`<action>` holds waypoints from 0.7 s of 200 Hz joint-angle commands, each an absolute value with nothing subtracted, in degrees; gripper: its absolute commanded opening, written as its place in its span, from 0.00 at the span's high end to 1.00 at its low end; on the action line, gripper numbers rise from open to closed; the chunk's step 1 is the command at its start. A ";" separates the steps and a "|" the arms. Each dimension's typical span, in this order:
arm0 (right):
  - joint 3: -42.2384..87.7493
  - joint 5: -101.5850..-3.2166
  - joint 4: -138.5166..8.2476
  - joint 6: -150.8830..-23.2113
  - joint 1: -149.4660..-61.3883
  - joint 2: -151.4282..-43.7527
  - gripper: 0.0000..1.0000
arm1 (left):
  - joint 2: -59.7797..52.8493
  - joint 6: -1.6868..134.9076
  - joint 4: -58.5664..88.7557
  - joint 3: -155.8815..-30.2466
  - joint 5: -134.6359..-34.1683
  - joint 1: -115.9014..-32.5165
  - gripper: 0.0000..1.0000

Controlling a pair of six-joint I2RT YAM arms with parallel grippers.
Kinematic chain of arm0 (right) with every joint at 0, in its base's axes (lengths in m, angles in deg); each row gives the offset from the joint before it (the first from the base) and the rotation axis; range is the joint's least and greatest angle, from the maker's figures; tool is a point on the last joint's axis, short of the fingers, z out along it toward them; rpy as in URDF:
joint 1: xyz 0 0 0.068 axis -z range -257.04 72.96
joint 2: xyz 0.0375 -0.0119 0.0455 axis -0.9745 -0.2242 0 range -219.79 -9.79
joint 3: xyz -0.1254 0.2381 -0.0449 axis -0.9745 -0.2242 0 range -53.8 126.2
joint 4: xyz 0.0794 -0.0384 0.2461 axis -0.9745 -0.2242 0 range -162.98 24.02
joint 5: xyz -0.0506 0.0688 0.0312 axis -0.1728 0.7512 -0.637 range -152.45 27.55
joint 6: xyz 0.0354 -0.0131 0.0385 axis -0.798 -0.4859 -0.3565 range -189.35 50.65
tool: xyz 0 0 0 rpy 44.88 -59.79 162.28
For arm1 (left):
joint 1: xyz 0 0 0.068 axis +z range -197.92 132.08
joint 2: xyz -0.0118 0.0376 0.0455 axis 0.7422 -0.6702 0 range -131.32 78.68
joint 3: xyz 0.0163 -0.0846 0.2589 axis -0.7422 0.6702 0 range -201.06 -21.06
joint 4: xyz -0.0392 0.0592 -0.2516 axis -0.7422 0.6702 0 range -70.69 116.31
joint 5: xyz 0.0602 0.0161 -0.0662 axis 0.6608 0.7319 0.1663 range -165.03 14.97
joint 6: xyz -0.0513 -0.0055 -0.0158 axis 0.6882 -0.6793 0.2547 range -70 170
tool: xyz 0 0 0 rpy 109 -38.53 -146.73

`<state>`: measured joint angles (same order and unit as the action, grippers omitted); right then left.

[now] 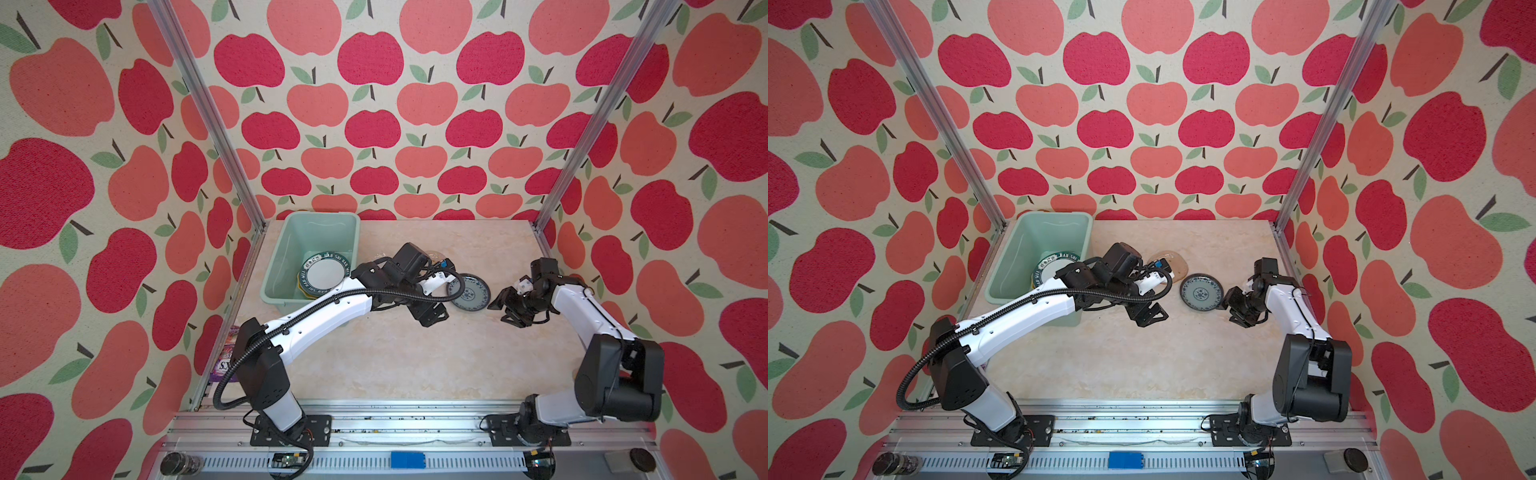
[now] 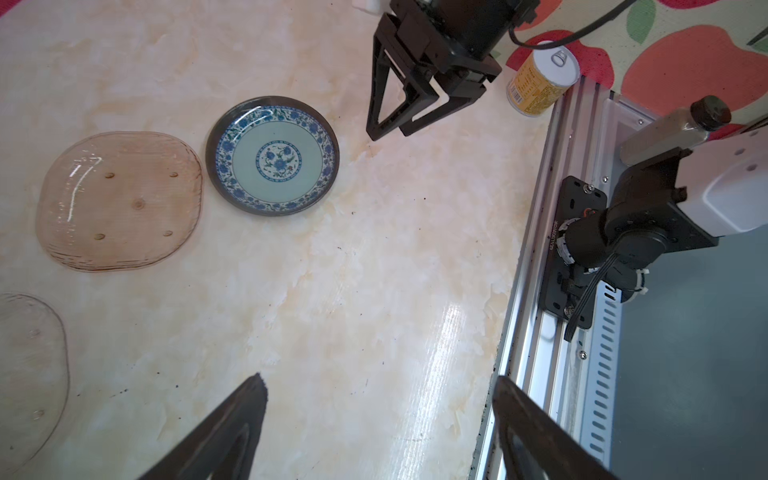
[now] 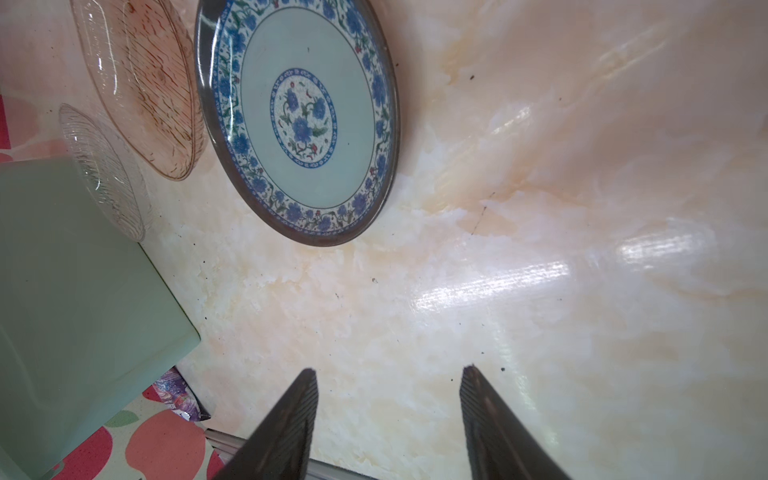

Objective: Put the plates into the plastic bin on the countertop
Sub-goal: 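Move the left gripper toward the blue floral plate while the right lowers onto its rim, then tilt the blue floral plate upright with the right gripper while the left approaches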

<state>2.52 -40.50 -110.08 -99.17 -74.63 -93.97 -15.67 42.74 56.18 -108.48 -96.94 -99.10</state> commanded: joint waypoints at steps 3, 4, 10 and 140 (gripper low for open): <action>1.26 -39.64 -104.78 -99.71 -74.17 -96.60 0.43 | -16.88 45.93 53.29 -107.57 -98.86 -99.76 0.12; 1.26 -39.64 -104.78 -99.71 -74.17 -96.60 0.43 | -16.87 46.03 53.26 -107.52 -98.90 -99.77 0.12; 0.91 -39.28 -103.35 -100.30 -74.18 -97.28 0.43 | -16.99 46.32 52.82 -107.29 -98.80 -99.87 0.12; -1.33 -37.41 -89.87 -102.32 -74.13 -107.79 0.51 | -21.75 50.17 53.59 -112.01 -91.00 -101.04 0.01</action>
